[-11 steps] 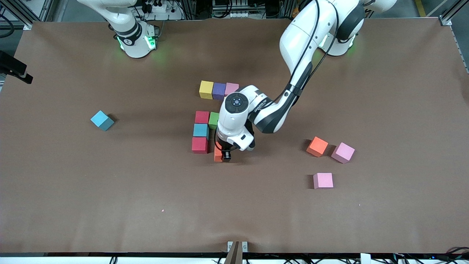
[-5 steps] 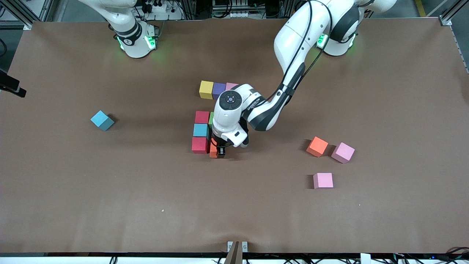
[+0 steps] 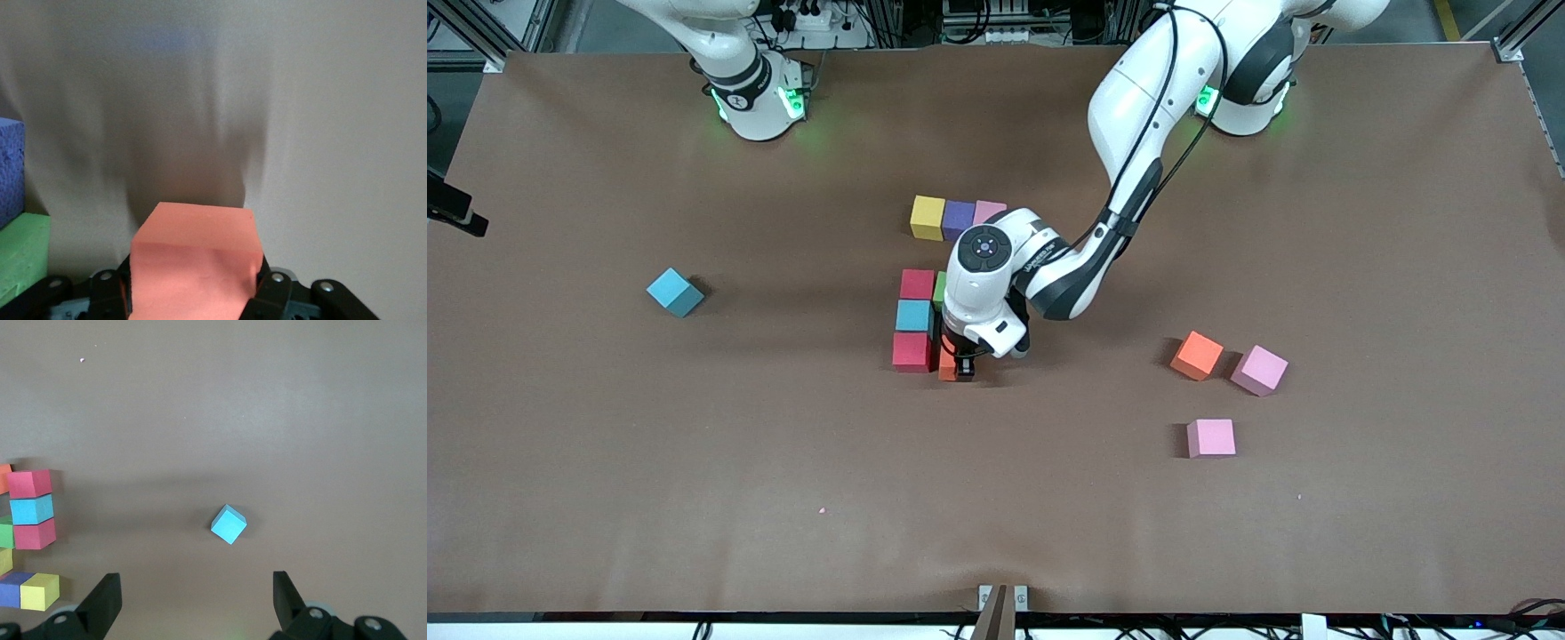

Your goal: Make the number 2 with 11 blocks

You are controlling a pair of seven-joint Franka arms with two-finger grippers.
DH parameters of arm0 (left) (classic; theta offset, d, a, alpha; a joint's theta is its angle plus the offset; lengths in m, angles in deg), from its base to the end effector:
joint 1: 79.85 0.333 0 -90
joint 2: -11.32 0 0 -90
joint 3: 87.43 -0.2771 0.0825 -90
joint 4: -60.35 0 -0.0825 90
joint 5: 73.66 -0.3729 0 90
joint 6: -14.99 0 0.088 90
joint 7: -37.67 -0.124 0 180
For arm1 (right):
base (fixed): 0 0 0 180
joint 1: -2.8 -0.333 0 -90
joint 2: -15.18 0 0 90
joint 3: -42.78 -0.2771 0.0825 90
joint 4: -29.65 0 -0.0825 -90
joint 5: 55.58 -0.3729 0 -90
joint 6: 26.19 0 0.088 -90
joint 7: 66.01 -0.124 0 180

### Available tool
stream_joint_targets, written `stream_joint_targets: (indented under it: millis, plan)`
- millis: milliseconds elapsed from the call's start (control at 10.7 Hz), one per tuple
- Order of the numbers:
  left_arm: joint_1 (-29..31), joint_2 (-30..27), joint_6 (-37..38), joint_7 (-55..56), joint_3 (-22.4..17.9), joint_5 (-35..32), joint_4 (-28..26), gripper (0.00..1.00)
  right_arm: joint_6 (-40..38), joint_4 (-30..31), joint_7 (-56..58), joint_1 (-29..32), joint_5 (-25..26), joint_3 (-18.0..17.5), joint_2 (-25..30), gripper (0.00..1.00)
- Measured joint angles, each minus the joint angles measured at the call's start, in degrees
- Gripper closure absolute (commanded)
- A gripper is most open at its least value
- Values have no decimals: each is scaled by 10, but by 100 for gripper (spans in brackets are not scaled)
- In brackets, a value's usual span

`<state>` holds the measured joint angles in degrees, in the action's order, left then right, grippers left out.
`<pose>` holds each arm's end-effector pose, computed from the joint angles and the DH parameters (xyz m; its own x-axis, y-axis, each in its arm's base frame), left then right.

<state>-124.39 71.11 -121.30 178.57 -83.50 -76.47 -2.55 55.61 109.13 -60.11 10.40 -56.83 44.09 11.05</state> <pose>0.5128 -0.5532 0.1704 -0.0377 0.9800 -0.1953 0.9886 0.0651 0.1356 0.5416 -0.0814 0.6002 0.9984 -0.0493 -0.0293 -0.0500 -0.9985 -0.0232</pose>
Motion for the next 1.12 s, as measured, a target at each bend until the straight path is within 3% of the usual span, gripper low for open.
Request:
stream_joint_targets:
  millis: [1121]
  plan:
    - [-13,3,11,2,-1,6,0,61,1,-3,0,-5,-1,-4,0,0]
